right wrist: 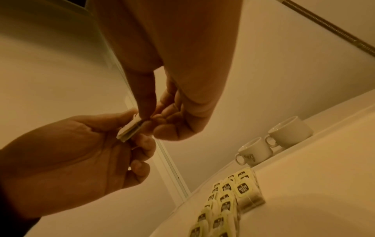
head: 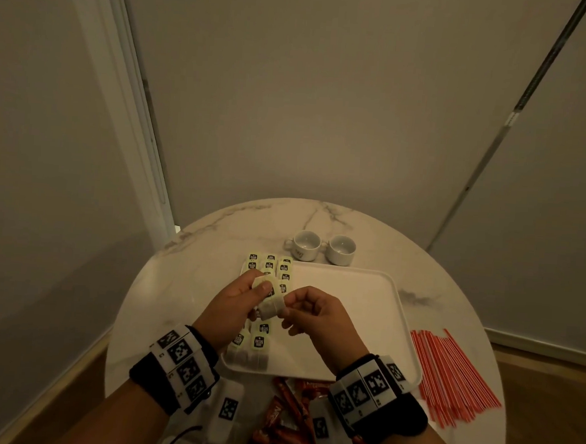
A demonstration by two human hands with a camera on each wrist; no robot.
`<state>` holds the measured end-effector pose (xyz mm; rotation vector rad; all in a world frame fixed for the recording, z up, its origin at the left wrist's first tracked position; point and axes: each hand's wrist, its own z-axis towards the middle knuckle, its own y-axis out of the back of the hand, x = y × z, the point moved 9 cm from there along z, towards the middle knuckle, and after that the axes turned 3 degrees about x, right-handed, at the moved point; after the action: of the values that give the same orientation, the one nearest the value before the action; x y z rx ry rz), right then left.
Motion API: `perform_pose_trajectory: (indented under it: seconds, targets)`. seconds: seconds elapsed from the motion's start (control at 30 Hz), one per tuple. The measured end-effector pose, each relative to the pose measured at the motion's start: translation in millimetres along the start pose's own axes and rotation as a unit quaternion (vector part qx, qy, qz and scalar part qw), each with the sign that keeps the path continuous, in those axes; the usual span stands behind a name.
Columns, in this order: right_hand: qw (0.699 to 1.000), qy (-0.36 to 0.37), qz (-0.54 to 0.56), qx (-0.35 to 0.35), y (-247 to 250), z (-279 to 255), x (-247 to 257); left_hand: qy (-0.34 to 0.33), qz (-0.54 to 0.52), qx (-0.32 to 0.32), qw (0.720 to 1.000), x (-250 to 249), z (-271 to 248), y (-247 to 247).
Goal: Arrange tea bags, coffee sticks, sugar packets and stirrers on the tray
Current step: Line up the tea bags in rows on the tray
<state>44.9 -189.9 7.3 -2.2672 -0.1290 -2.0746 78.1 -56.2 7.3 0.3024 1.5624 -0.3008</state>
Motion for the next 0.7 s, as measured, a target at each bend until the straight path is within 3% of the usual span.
perform_pose_trajectory:
  seconds: [0.33, 0.43, 0.53, 0.7]
  targets:
    - [0.999, -0.024, -0.029, -0.021, 9.7, 22.0, -26.6, 0.023, 0.099, -0.012, 0.995, 18.1, 19.2, 5.4]
    - [0.996, -0.069, -0.021, -0.053, 18.0, 27.4, -47.1, 0.075, 0.094, -0.014, 0.993, 35.8, 22.6, 12.6]
    - [0.984, -0.143, -0.020, -0.101, 32.3, 36.7, -78.3, 0.106, 0.101, -0.067, 0.987, 43.9, 20.6, 29.3]
    - [0.958, -0.233, -0.048, -0.162, 46.4, 58.8, -118.1, 0.121, 0.067, -0.115, 0.984, 46.1, 5.4, 49.9]
